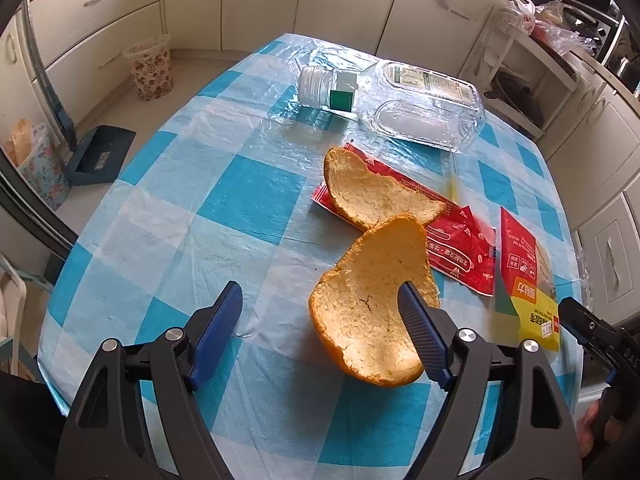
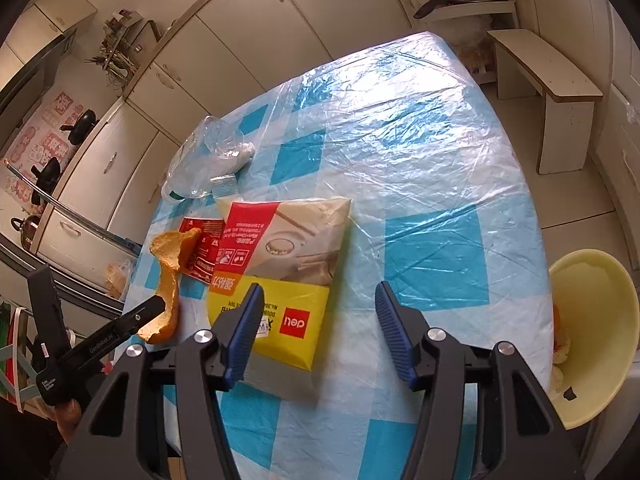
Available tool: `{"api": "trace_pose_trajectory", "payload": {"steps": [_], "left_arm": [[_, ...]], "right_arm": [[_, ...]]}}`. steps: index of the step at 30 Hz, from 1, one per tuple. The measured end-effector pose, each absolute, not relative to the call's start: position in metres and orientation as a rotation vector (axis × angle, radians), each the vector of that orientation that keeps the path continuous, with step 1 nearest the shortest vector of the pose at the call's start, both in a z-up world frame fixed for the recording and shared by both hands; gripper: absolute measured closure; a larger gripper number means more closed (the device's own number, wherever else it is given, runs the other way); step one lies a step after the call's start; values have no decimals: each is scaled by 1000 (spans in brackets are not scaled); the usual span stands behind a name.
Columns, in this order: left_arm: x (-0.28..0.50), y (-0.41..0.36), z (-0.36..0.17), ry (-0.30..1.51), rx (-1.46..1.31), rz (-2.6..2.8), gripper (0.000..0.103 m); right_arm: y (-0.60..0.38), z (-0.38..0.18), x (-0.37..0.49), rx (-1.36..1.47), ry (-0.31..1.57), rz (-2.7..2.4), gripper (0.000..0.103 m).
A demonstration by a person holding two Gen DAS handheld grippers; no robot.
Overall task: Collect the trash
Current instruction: 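Grasp the yellow-and-red package with the right gripper while the left gripper grasps the orange peel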
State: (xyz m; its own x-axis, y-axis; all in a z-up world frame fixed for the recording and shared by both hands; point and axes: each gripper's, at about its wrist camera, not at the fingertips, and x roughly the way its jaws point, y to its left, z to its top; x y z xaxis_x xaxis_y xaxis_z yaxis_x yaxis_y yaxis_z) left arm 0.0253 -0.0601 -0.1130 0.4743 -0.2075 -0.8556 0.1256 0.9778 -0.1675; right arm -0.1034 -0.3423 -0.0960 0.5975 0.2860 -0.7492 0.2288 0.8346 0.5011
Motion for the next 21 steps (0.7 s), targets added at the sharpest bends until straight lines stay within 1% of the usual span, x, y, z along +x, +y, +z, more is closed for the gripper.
{"api": "trace_pose_trajectory", "payload": {"steps": [3,6,7,8,9,10,11,12,13,15,17,19,21], "left_arm": [[26,-65,-113,1052,-74,-216,31],[26,-73,-113,1045,-54,-223,38],[26,-75,-114,1043,-44,-225,41],[25,-78,-113,1041,-35,-227,44],[24,-81,-113,1038,-24,-229,45],[23,-82,-113,1037,-18,-234,49],[22,-84,-113,1035,-10,-239,54],[20,-86,-112,1035,-5,-247,56],[21,-86,-112,1035,-1,-252,61],[19,-87,-111,1032,6,-256,68],[18,-85,-111,1032,3,-259,78],[17,-82,-110,1030,-5,-261,82],[16,-81,-109,1028,-8,-263,85]], "right_arm": [[-339,-96,-100,582,943,35,47],[-330,-94,-95,518,950,29,47],[-327,-94,-94,491,955,29,49],[-322,-94,-92,465,962,32,53],[-317,-94,-90,440,974,40,67],[-313,-95,-88,425,987,53,81],[-310,-97,-86,421,997,66,87],[-308,-98,-86,419,1005,79,91],[-306,-98,-86,415,1004,83,93],[-304,-96,-88,407,1001,90,95],[-305,-92,-90,406,990,93,96],[-305,-88,-93,406,982,94,96],[-305,-86,-95,406,979,91,96]]}}
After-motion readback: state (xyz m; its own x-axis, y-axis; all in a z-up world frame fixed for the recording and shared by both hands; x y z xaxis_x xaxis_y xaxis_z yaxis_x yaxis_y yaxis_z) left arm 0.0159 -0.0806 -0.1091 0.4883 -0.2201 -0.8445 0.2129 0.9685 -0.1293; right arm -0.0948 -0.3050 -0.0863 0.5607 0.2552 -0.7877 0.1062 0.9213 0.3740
